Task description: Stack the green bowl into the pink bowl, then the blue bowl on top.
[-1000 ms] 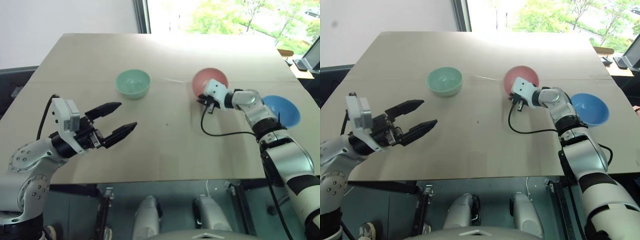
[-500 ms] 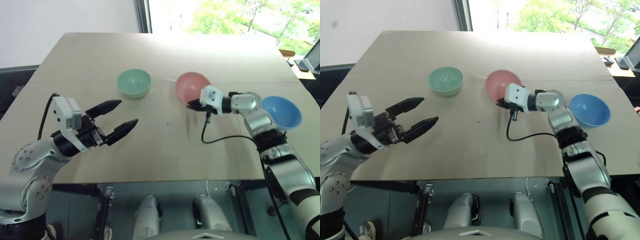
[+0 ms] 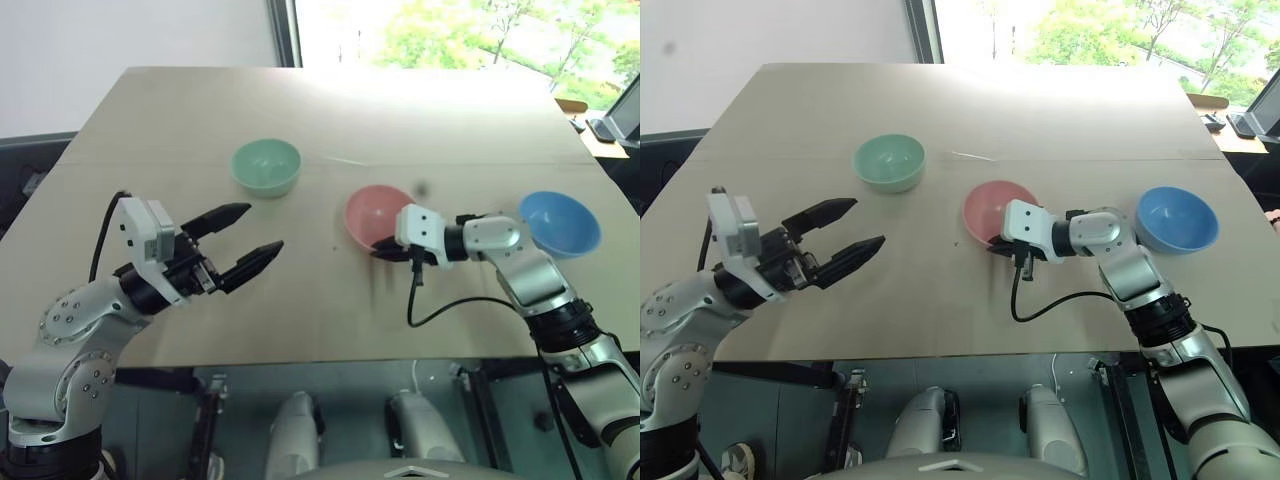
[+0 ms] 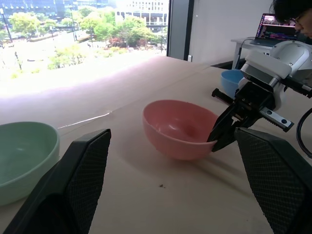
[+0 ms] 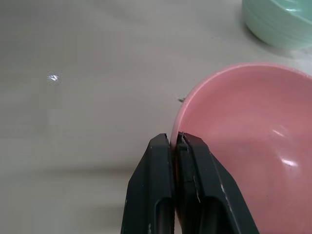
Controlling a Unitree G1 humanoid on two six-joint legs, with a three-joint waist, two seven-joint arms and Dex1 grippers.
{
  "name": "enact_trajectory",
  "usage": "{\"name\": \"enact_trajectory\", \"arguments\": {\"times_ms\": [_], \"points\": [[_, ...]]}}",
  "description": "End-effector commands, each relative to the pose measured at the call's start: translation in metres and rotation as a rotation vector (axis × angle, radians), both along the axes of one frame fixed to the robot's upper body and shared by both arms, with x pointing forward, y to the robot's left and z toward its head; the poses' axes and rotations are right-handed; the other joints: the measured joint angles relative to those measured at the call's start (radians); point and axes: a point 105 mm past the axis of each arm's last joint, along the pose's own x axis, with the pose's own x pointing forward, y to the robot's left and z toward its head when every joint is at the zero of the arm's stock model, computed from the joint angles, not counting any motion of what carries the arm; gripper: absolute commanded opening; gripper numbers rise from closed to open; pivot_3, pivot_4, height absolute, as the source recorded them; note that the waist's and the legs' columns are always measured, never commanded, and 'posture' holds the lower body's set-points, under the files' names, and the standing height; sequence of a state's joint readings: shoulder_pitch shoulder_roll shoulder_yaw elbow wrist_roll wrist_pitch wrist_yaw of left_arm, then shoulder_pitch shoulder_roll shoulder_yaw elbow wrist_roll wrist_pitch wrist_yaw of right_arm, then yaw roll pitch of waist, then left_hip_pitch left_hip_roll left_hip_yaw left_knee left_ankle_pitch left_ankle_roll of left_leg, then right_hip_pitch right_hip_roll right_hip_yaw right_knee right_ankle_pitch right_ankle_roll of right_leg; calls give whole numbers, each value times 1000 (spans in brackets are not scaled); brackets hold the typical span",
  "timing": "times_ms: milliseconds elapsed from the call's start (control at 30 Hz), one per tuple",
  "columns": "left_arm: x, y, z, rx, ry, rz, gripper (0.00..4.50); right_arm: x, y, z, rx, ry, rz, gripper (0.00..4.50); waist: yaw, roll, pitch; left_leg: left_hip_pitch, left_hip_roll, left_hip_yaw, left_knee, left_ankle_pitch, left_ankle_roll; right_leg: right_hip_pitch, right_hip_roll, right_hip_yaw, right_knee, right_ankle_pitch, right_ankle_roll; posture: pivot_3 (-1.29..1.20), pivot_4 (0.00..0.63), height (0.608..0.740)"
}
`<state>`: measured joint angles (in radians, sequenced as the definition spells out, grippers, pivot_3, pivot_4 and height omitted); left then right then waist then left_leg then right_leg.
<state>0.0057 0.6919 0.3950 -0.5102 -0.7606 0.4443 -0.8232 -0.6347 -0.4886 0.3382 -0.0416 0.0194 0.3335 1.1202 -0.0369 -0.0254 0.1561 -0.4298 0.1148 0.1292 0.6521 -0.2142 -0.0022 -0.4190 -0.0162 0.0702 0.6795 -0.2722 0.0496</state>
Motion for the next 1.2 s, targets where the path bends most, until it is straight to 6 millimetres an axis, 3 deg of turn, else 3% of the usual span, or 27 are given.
{"name": "enact_trajectory", "arguments": {"times_ms": [33,167,267,400,500,633,833,1033,1067,1133,1167,1200], "points": [[-1,0,5,9,-35,-1,4319,-11,5,14,14,11,35,1318,2,0,0,0,0,0,0,0,0,0,0,0,0,0,0,0,150,740],[2,1,4,7,-35,-2,4319,-20,8,16,24,42,46,3148,3,0,0,0,0,0,0,0,0,0,0,0,0,0,0,0,150,740],[9,2,3,19,-47,27,4319,-21,8,32,110,3,15,4455,5,0,0,0,0,0,0,0,0,0,0,0,0,0,0,0,150,740],[38,15,4,110,-81,208,4319,-21,-3,61,268,-56,-66,4487,13,0,0,0,0,-1,0,0,0,0,0,-1,0,0,0,0,150,740],[62,19,4,277,-111,317,4319,-26,-21,79,388,-74,-123,4487,26,-1,-1,-1,-1,-2,0,0,0,1,0,-1,-1,0,0,0,150,740],[99,24,0,581,-103,375,4319,-22,-48,87,433,-134,-241,4487,39,-2,-1,-1,-1,-2,0,0,0,1,0,-2,-1,0,0,0,150,740],[149,6,-12,838,-115,291,4319,-14,-59,91,443,-224,-334,4487,42,-2,-1,-2,-1,-2,0,0,0,0,0,-2,-1,0,0,0,150,740],[175,-23,-23,1003,-184,198,4319,-17,-59,89,444,-255,-366,4487,51,-2,-1,-4,-2,-1,0,0,0,-1,0,-1,-2,0,0,0,150,740],[178,-25,-23,1022,-191,192,3804,-18,-59,89,445,-258,-370,4500,51,-2,-1,-4,-2,-1,0,0,0,-1,0,-1,-3,0,0,0,150,740],[182,-29,-23,1044,-209,169,3416,-20,-61,88,444,-262,-378,4500,49,-2,-1,-4,-2,-1,0,0,0,-1,0,-1,-3,0,0,0,150,740],[184,-31,-21,1045,-216,162,2844,-21,-62,87,443,-263,-382,4500,48,-2,-1,-4,-1,-1,0,0,0,-2,0,-1,-3,0,0,0,150,740],[185,-33,-20,1046,-219,156,2587,-23,-64,86,439,-266,-388,4500,48,-2,-1,-4,-1,-1,0,0,0,-2,0,-1,-2,0,0,0,150,740]]}}
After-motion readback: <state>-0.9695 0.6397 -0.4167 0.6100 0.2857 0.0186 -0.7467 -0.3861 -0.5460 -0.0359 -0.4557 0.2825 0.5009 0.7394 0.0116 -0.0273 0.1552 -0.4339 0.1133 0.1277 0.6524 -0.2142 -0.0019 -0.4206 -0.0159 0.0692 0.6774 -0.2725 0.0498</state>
